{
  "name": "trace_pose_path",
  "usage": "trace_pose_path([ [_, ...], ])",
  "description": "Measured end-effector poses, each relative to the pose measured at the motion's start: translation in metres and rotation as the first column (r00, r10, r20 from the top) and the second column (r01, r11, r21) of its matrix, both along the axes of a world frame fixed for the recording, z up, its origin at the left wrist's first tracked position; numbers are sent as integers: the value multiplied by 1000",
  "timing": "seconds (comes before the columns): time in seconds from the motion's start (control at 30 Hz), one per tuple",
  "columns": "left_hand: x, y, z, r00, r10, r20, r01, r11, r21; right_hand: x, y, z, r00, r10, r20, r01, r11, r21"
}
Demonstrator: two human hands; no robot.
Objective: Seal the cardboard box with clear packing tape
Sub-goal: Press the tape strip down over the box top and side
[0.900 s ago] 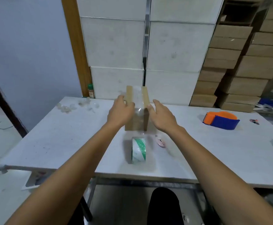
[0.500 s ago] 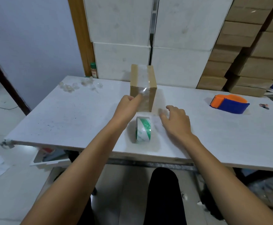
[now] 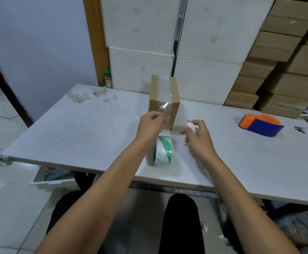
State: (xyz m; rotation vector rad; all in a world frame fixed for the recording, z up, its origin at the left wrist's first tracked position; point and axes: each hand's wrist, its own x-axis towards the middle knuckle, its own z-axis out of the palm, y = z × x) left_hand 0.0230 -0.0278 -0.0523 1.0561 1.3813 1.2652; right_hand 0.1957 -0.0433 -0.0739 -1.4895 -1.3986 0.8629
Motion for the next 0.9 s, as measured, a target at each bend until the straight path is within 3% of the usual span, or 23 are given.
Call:
trace_pose_path([
  [0.2, 3, 7, -8, 998, 44, 43, -45, 998, 37, -18, 7, 49, 982, 185, -28, -182, 980, 86],
  [0.33, 3, 11, -12, 995, 86, 42, -88, 995, 52, -29, 16, 62, 948, 257, 187, -274, 959, 74],
  [0.5, 3, 11, -15, 991, 87, 98, -96, 992, 87, -32, 29, 60, 827, 279, 488, -373, 922, 104],
  [0.9, 3, 14, -23, 994, 112, -6, -110, 983, 146, -32, 46, 55, 655, 210, 726, -457, 875, 161],
])
